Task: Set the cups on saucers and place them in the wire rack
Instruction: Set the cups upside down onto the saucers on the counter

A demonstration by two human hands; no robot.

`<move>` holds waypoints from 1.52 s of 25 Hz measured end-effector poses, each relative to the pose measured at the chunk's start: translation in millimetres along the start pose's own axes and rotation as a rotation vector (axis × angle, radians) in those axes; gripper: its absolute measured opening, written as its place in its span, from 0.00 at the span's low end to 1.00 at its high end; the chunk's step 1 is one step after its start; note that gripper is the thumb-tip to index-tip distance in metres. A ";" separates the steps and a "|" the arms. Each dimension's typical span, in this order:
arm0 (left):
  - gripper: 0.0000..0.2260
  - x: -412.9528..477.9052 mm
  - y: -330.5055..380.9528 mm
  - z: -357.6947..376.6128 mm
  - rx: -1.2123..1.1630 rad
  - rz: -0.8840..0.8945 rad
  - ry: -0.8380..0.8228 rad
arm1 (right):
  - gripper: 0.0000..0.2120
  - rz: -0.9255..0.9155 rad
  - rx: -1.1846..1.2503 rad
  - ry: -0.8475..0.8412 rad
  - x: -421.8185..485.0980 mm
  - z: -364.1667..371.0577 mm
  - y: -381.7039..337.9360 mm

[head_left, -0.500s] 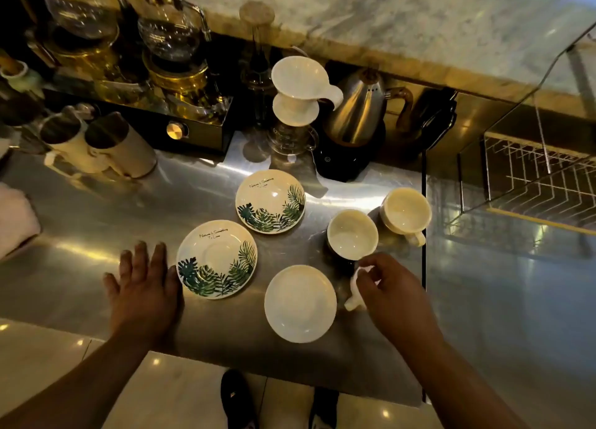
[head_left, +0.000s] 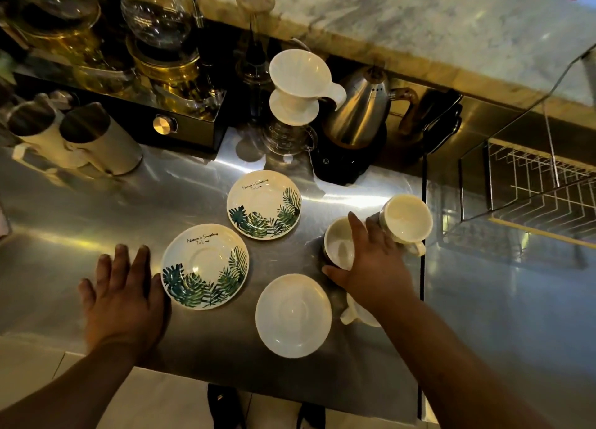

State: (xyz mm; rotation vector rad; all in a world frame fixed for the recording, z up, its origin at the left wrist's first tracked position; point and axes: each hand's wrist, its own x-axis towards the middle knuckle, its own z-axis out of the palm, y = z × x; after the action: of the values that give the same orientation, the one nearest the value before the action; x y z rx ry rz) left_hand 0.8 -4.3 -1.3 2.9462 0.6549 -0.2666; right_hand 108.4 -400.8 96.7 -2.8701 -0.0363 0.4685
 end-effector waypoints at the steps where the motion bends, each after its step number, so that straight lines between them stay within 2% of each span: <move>1: 0.29 0.5 -0.3 -0.3 -0.007 -0.002 0.001 | 0.52 -0.007 -0.011 0.006 2.6 2.0 -1.1; 5: 0.29 -0.7 1.2 -1.9 -0.018 -0.008 0.009 | 0.51 -0.047 -0.058 0.057 22.3 3.1 -9.1; 12: 0.29 -1.4 4.2 -3.6 -0.050 -0.025 0.016 | 0.52 -0.103 0.072 -0.052 63.7 -8.8 -34.0; 14: 0.29 -1.3 3.8 -3.8 -0.050 -0.028 0.007 | 0.48 -0.006 0.251 0.087 47.0 -6.6 -35.1; 16: 0.30 -1.6 2.9 -4.1 -0.046 -0.032 -0.004 | 0.40 0.167 0.567 0.293 21.8 -0.7 -39.0; 17: 0.30 -1.8 2.7 -4.2 -0.048 -0.032 -0.007 | 0.37 0.275 0.705 0.309 11.9 0.5 -42.8; 20: 0.29 -1.8 2.1 -4.8 -0.056 -0.030 -0.010 | 0.34 0.618 0.971 0.057 0.0 6.9 -50.6; 22: 0.30 -2.2 2.5 -5.8 -0.060 -0.032 -0.012 | 0.32 0.752 1.056 -0.111 -1.4 10.3 -51.8; 23: 0.30 -2.5 3.1 -6.0 -0.063 -0.033 -0.010 | 0.27 0.771 1.070 -0.154 -0.4 12.5 -51.1; 26: 0.30 -2.8 4.5 -6.3 -0.082 -0.038 -0.003 | 0.07 0.802 1.141 -0.157 8.0 18.1 -52.5; 29: 0.30 -2.5 4.9 -6.3 -0.088 -0.041 0.005 | 0.08 0.868 1.221 -0.167 16.8 22.5 -56.2; 33: 0.30 -2.4 4.3 -4.8 -0.092 -0.043 0.010 | 0.10 0.821 1.263 -0.095 16.1 21.8 -62.8; 38: 0.30 -1.6 4.3 -2.7 -0.097 -0.036 0.022 | 0.13 0.550 1.175 0.042 5.8 16.5 -80.5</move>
State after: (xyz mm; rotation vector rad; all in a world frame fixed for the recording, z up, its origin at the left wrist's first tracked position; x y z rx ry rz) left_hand 1.6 -8.5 1.9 2.8513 0.7042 -0.1999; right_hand 109.6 -318.5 98.4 -1.6857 0.7709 0.3380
